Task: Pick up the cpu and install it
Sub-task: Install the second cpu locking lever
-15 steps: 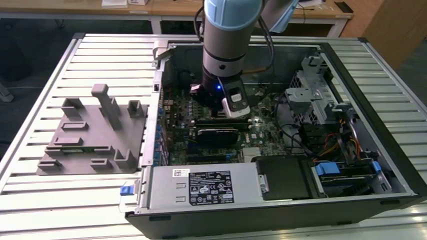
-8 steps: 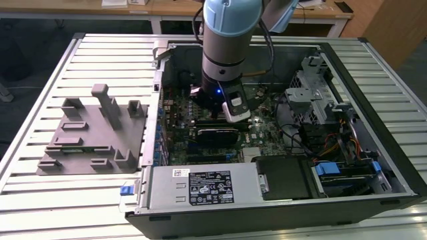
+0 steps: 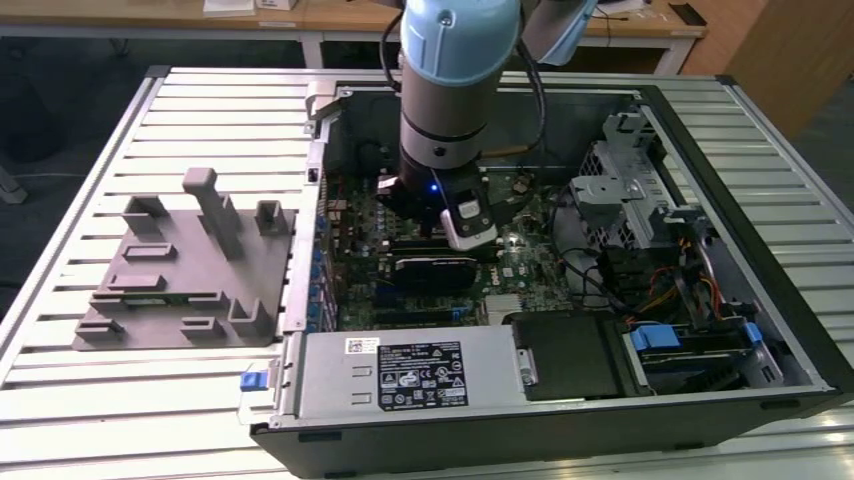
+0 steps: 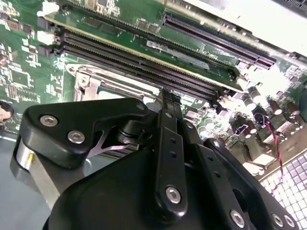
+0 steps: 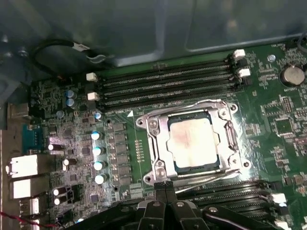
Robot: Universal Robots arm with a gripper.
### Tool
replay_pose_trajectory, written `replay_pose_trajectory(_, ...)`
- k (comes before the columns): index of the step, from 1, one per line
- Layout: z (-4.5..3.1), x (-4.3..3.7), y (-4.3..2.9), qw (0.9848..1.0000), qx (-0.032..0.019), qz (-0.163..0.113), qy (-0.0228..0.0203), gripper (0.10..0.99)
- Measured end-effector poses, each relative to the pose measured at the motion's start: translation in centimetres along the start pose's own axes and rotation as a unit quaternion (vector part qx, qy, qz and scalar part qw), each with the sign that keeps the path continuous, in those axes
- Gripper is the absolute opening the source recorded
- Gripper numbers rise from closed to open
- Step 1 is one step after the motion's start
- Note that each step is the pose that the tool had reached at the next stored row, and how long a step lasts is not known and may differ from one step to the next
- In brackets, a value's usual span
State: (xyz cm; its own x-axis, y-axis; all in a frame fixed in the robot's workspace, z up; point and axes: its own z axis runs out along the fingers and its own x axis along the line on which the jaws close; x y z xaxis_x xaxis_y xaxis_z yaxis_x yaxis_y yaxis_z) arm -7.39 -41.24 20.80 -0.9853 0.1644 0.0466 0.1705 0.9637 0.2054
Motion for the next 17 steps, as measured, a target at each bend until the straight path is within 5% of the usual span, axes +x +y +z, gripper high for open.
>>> replay_pose_trajectory(10, 0.64, 0.62, -0.56, 0.9998, -0.0194, -0.009, 0.0015, 0.106)
replay_pose_trajectory(17, 0.86, 0.65, -0.72, 0.9995, -0.0269, -0.015, 0.0035, 0.106)
